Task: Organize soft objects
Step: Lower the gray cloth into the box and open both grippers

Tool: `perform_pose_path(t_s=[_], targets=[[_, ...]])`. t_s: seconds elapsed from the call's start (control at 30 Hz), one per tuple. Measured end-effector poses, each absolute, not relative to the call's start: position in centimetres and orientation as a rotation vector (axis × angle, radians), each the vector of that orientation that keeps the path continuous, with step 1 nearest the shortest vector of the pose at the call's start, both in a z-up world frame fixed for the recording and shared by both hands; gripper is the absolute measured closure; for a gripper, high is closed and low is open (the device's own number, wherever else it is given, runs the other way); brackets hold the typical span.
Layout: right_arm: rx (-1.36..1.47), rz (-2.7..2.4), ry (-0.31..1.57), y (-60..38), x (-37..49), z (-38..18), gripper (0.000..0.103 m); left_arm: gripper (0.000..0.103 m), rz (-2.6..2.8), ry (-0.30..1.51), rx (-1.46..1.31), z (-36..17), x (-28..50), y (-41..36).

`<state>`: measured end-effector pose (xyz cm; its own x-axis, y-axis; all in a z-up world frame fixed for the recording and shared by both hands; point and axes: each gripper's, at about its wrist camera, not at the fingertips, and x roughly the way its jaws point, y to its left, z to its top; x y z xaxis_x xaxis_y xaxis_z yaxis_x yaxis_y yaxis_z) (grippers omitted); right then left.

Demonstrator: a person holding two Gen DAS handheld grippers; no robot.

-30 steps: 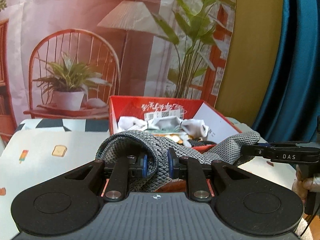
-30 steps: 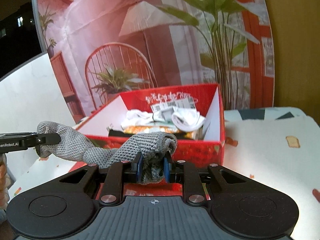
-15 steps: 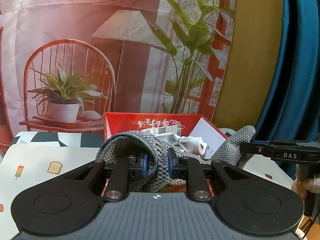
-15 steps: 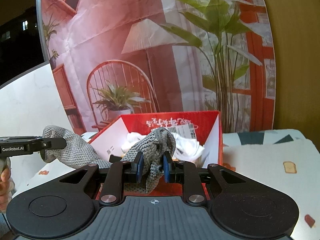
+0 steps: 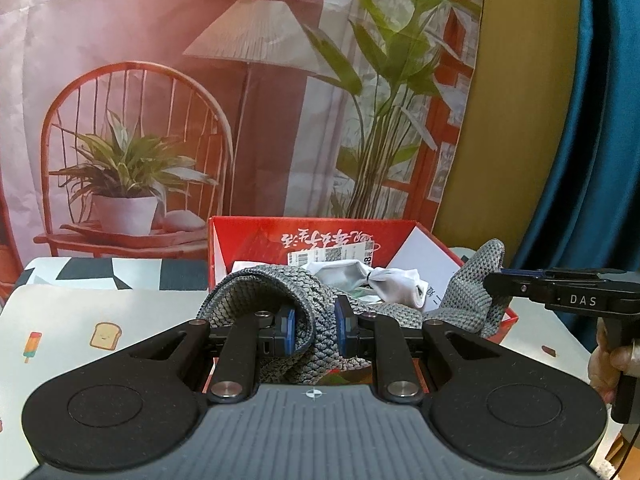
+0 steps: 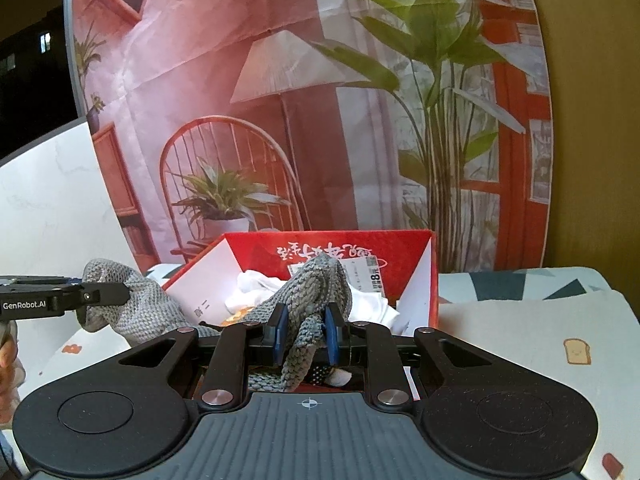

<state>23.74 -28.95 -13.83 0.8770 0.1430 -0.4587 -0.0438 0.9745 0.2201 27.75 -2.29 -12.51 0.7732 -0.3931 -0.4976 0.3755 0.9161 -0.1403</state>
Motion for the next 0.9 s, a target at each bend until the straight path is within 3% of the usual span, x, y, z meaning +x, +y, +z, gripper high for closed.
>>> perform_pose_path(t_s=[0.53,0.77,0.9], targets=[[0.192,0.074,0.531,-29.5,26.5,-14.6,0.087,0.083,-0.409,0.580,-0.043,-13.0,30.8,-2.7],[0.190,0.054,0.520,-29.8,28.6,-14.4,0.096,0.083,-0.385,0.563,-0.025,-12.6,33.0,-3.1],[0.166,0.053,0.526,-29.4,30.1,-14.5,0.096,0.083,-0.389,0.586,0.006,-13.0,34.5,-4.0]])
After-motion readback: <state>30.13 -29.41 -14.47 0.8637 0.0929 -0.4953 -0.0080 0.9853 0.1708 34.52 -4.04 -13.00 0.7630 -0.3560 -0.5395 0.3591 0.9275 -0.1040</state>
